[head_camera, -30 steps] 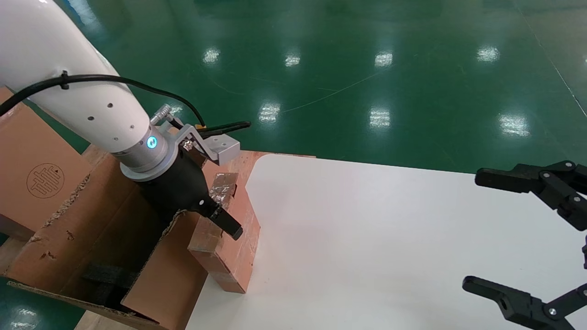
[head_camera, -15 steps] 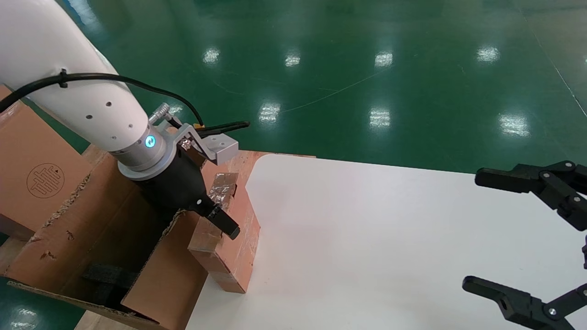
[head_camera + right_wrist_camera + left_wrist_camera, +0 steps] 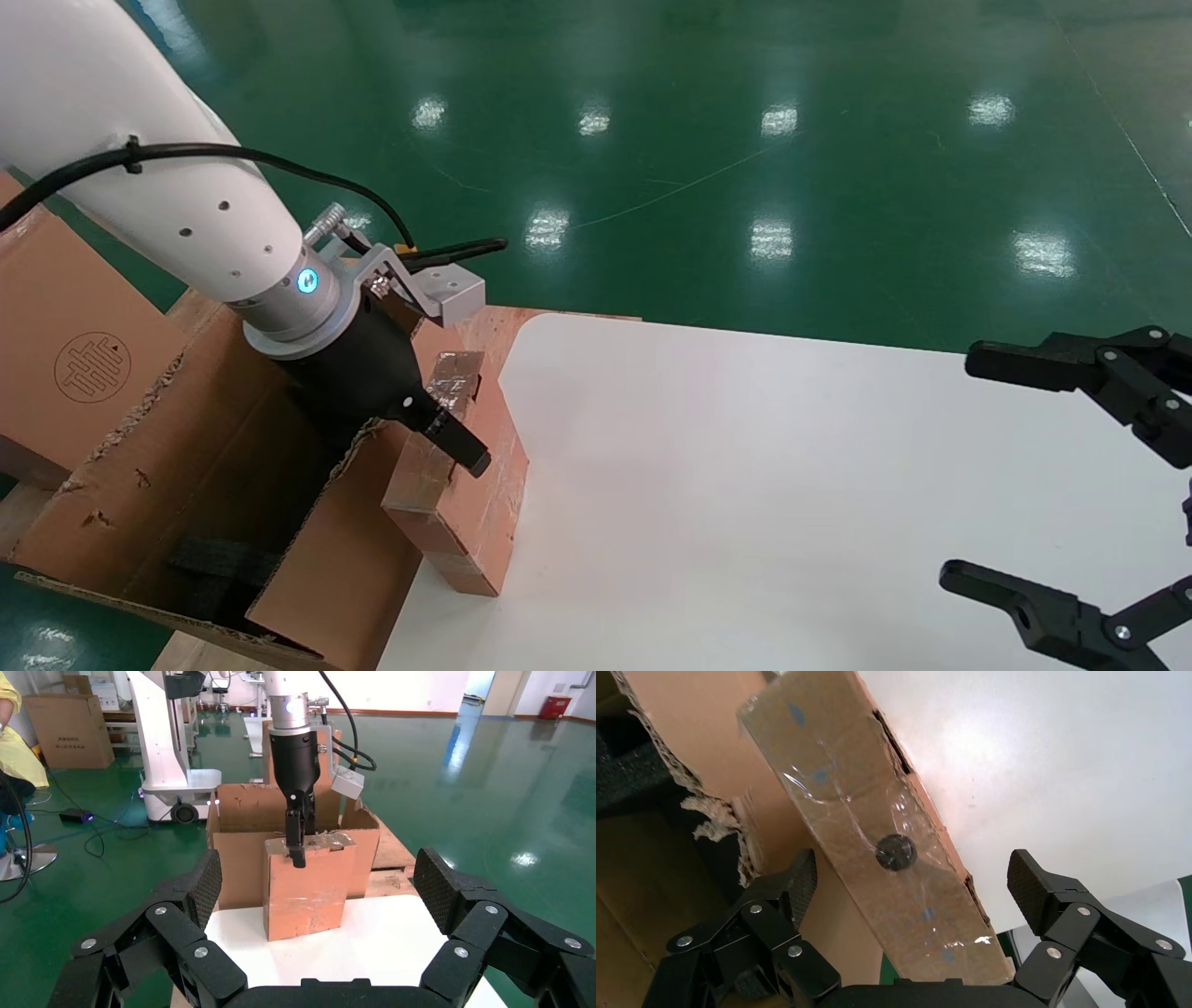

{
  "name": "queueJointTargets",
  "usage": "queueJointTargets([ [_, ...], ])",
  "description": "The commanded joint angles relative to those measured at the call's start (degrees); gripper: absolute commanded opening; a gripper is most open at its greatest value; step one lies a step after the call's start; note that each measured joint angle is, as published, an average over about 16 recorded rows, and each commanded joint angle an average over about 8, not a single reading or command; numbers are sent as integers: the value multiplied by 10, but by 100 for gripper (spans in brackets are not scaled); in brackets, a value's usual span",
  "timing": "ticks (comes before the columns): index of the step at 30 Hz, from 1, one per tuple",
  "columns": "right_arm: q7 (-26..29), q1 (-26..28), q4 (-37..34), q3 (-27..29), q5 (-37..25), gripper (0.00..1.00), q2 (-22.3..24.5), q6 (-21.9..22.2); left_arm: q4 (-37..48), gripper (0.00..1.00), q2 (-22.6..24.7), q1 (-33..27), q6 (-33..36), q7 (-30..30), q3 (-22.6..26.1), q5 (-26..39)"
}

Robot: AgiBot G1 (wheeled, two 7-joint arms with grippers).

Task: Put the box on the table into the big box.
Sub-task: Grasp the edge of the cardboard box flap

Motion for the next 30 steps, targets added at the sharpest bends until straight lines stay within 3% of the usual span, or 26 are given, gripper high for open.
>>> queueJointTargets([
  [1,0,0,0,0,0,100,0,0,0,100,0,1,1,-1,1,-1],
  [29,0,0,0,-1,1,100,0,0,1,100,-5,2,17,-4,4,-24],
  [30,0,0,0,-1,1,100,0,0,1,91,-5,2,17,-4,4,-24],
])
